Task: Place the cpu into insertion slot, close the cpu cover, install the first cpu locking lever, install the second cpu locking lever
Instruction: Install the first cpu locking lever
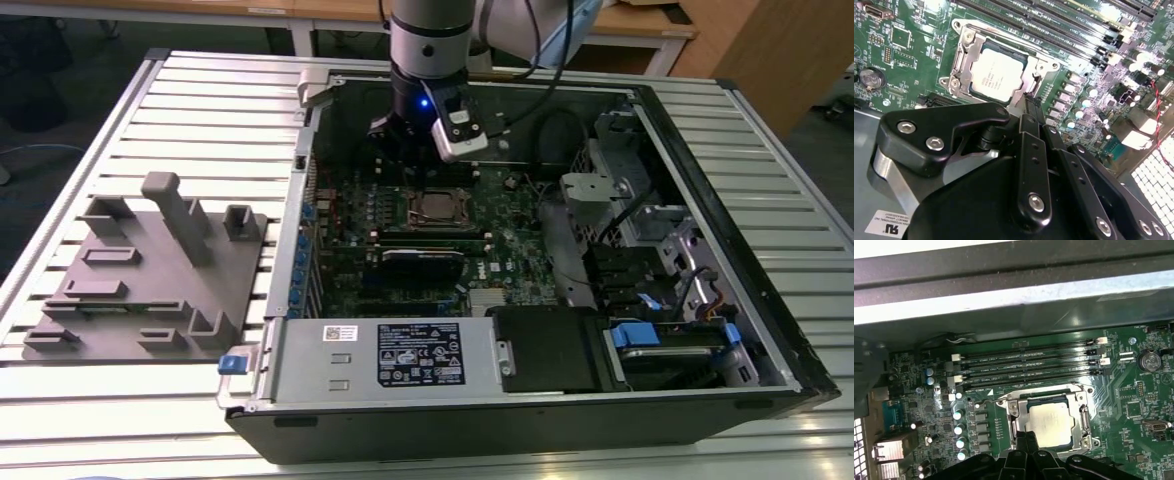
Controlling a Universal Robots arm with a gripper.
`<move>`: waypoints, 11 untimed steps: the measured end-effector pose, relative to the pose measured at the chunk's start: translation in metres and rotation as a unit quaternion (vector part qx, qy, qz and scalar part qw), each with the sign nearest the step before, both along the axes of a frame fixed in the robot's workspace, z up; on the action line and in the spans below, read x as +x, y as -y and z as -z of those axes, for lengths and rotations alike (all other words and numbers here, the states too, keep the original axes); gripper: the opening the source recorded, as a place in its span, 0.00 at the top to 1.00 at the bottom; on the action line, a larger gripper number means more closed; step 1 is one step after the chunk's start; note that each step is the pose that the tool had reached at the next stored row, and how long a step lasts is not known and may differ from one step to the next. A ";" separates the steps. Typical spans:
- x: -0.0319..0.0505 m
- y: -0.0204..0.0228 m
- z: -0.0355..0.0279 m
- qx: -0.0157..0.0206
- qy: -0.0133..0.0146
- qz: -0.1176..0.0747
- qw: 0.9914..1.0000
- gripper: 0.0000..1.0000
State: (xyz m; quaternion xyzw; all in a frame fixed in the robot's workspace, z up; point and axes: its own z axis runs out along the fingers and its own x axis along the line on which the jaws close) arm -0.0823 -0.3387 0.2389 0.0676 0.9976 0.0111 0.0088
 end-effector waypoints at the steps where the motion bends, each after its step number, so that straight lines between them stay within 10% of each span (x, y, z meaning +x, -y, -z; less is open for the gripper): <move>1: -0.0001 0.0000 0.0000 0.000 0.000 0.000 1.000 0.90; 11: -0.0001 0.0001 -0.0090 0.005 0.000 0.000 1.000 0.90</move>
